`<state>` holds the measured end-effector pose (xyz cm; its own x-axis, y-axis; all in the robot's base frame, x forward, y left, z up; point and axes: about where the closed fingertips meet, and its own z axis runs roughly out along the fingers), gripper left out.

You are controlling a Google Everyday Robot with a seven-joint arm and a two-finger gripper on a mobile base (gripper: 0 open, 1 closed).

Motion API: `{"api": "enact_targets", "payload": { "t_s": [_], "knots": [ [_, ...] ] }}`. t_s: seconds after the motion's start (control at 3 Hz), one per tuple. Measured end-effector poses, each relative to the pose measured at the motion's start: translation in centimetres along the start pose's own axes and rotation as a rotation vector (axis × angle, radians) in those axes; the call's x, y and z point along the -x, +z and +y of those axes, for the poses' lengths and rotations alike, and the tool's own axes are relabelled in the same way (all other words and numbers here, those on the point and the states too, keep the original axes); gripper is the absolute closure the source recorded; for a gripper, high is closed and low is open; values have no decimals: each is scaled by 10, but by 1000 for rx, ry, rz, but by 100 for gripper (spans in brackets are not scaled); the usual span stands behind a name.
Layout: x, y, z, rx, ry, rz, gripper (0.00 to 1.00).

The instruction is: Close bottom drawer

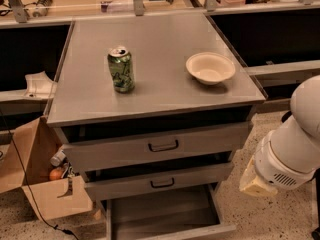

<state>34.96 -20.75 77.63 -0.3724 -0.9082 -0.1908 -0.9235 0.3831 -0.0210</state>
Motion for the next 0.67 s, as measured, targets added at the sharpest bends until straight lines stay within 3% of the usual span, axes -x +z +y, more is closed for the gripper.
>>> {"api": "enact_targets", "payload": {
  "t_s": [0.33, 0.67],
  "knots": [
    [-1, 7, 19, 18, -4, -35, 100],
    [-5, 39, 45, 60, 0, -35, 100]
  ]
}}
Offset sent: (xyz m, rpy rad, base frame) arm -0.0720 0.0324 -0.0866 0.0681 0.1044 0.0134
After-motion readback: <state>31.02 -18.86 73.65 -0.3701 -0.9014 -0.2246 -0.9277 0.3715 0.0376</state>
